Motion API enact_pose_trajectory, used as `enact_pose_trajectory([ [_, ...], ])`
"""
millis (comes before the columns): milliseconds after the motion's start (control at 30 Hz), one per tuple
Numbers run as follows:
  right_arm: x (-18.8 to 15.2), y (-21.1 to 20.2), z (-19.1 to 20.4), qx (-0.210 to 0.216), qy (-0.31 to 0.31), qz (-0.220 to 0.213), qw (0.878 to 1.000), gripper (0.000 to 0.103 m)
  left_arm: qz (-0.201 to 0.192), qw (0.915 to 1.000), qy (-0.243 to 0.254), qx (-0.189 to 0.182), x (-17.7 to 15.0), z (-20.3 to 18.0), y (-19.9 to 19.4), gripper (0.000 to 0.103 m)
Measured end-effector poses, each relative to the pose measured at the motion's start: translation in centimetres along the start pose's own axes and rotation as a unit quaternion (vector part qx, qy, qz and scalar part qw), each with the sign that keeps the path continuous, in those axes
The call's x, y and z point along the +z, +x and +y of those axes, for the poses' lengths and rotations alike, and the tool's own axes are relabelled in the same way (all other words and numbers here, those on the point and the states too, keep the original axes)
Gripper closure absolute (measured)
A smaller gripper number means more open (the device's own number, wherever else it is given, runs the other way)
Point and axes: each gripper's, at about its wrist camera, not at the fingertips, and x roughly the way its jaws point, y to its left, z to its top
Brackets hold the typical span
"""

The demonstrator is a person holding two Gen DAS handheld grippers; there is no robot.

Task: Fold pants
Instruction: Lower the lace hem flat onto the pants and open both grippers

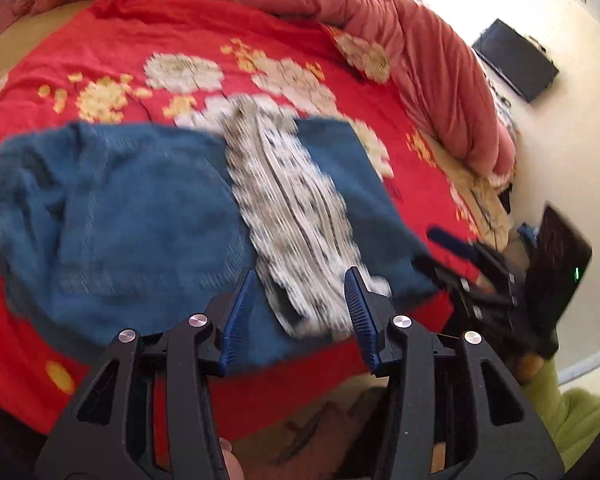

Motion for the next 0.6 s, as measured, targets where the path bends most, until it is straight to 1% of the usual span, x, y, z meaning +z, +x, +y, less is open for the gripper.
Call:
enact_pose_trajectory([
  [33, -0.2, 0.1, 0.0, 0.001, 0.002, 0.002, 1.0, 0.046, 0.008, 0.9998, 0.017, 0.003, -0.9, -0.8, 0.2, 0.066],
  [100, -0.5, 0.4, -0.3, 0.003, 0.009, 0.006, 1.0, 0.046, 0.018, 0.9993, 0.032, 0.004, -2.1, -2.1, 0.6, 0.066],
  [133, -0.6, 0.5, -0.4, 0.004, 0.011, 0.007, 1.0, 0.046, 0.017, 0.9991, 0.038, 0.008, -2.3, -2.5, 0.7, 0.066],
  [200, -0.7, 0.4, -0.3, 0.007, 0.011, 0.004, 1.0, 0.046, 0.004, 0.9977, 0.059, 0.033, -2.5, -3.4, 0.8, 0.066],
  [233, -0.7, 0.3, -0.3, 0.008, 0.01, 0.004, 1.0, 0.046, 0.001, 0.9969, 0.067, 0.04, -2.4, -3.7, 0.8, 0.066],
  [300, -0.8, 0.3, -0.2, 0.012, 0.01, 0.004, 1.0, 0.046, -0.004, 0.9937, 0.09, 0.066, -2.2, -4.6, 1.3, 0.066],
  [400, -1.0, 0.5, -0.2, 0.014, 0.01, 0.007, 1.0, 0.046, -0.008, 0.9897, 0.111, 0.09, -2.0, -5.2, 2.3, 0.066],
  [433, -1.0, 0.6, -0.2, 0.013, 0.011, 0.008, 1.0, 0.046, -0.009, 0.9882, 0.118, 0.097, -1.9, -5.2, 2.6, 0.071],
  [467, -1.1, 0.7, -0.2, 0.013, 0.012, 0.009, 1.0, 0.046, -0.01, 0.9869, 0.123, 0.104, -2.0, -5.2, 2.8, 0.08],
  [500, -1.1, 0.7, -0.3, 0.014, 0.013, 0.011, 1.0, 0.046, -0.01, 0.9855, 0.128, 0.112, -2.1, -5.1, 3.2, 0.084],
  [533, -1.1, 0.8, -0.3, 0.015, 0.013, 0.012, 1.0, 0.046, -0.01, 0.9857, 0.127, 0.11, -2.2, -4.9, 3.1, 0.087],
  [567, -1.1, 0.8, -0.3, 0.015, 0.013, 0.012, 1.0, 0.046, -0.01, 0.986, 0.125, 0.11, -2.1, -4.7, 3.0, 0.094],
  [600, -1.1, 0.7, -0.3, 0.016, 0.013, 0.011, 1.0, 0.046, -0.011, 0.9865, 0.121, 0.11, -2.0, -4.5, 2.8, 0.096],
])
